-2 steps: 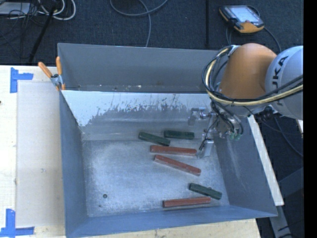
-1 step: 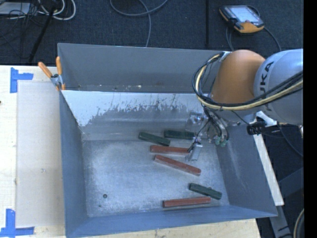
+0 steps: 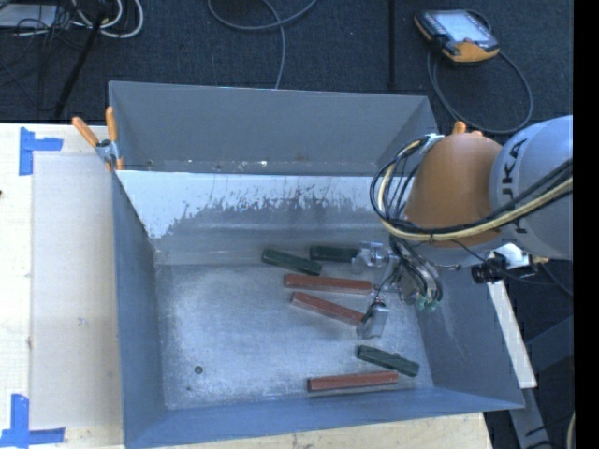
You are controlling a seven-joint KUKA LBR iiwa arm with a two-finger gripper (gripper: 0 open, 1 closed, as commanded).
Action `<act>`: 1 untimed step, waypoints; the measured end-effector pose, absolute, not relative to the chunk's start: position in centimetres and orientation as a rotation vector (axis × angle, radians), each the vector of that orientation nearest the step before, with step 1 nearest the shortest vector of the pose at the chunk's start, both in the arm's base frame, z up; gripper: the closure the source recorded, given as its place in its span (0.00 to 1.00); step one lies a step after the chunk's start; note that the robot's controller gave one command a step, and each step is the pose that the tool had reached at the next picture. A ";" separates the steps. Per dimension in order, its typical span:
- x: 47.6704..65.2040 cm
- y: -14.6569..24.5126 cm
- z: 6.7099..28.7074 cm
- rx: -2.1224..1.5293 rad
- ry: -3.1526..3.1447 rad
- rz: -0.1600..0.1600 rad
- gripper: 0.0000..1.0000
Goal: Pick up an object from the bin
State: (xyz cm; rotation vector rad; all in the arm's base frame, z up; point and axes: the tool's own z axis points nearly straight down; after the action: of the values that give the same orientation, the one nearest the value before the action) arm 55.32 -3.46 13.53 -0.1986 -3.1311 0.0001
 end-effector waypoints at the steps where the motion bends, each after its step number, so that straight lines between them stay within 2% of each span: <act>1: 58.0 -2.9 8.8 -0.573 -3.092 -0.002 0.00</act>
Offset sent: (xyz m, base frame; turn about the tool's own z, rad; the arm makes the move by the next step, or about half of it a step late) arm -0.0148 -0.0077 -0.0653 0.1247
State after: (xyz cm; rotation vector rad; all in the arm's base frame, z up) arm 57.99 -2.91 8.83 -0.5727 -3.0922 -0.0019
